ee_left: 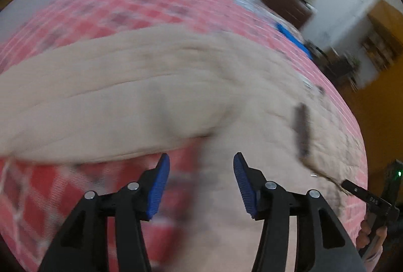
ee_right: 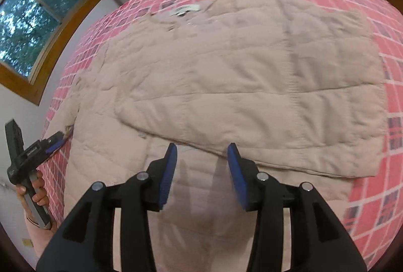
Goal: Fold large clothes
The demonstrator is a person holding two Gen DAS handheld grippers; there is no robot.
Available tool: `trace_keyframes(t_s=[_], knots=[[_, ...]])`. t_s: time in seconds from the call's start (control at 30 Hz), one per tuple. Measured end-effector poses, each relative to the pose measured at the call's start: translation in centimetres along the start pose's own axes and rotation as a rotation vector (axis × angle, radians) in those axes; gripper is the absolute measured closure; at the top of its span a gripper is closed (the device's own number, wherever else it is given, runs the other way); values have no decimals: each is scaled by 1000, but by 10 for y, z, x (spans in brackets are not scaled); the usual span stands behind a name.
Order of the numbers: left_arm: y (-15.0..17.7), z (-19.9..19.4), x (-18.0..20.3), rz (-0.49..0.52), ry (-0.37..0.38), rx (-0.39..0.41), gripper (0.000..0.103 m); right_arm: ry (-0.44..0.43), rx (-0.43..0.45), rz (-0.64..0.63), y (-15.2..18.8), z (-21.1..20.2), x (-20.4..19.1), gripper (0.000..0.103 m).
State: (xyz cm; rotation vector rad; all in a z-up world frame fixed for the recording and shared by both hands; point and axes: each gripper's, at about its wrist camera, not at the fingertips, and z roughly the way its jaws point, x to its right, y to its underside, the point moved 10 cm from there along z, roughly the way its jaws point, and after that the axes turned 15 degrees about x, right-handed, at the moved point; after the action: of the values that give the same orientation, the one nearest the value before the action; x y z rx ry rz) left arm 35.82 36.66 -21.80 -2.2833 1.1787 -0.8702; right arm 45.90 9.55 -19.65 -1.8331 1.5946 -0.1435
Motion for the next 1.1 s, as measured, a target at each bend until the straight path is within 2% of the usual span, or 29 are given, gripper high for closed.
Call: trace_keyframes(t_s=[0.1, 0.17, 0.23, 0.33, 0.43, 0.5, 0.57, 0.63, 0.77, 0.9, 1.03, 1.1], knots=[[-7, -22, -65, -84, -96, 60, 50, -19, -7, -18, 3, 6, -14, 60], [-8, -33, -100, -144, -134, 80, 50, -51, -11, -35, 5, 9, -27, 60], [-8, -40, -130, -207, -153, 94, 49, -66, -25, -52, 8, 13, -38, 60], [-10, -49, -176, -351, -170, 126, 38, -76, -36, -87, 11, 18, -57, 60], [-18, -53, -204, -445, -180, 165, 38, -90, -52, -122, 17, 22, -75, 60], [-25, -51, -217, -482, -181, 183, 37, -83, -70, -149, 22, 27, -82, 57], [-28, -47, -227, -522, -161, 182, 36, -68, -77, -174, 27, 33, -87, 40], [-33, -46, -229, -571, -123, 203, 27, -51, -83, -186, 33, 40, -87, 32], [-39, -44, -231, -585, -97, 227, 21, -66, -77, -207, 42, 48, -92, 13], [-39, -56, -236, -618, -13, 283, 21, -50, -50, -273, 48, 50, -97, 8], [-36, -65, -254, -641, -18, 301, 21, -24, -34, -311, 51, 47, -100, 8], [-37, -67, -265, -661, -53, 305, 22, -25, -33, -312, 51, 45, -102, 8]])
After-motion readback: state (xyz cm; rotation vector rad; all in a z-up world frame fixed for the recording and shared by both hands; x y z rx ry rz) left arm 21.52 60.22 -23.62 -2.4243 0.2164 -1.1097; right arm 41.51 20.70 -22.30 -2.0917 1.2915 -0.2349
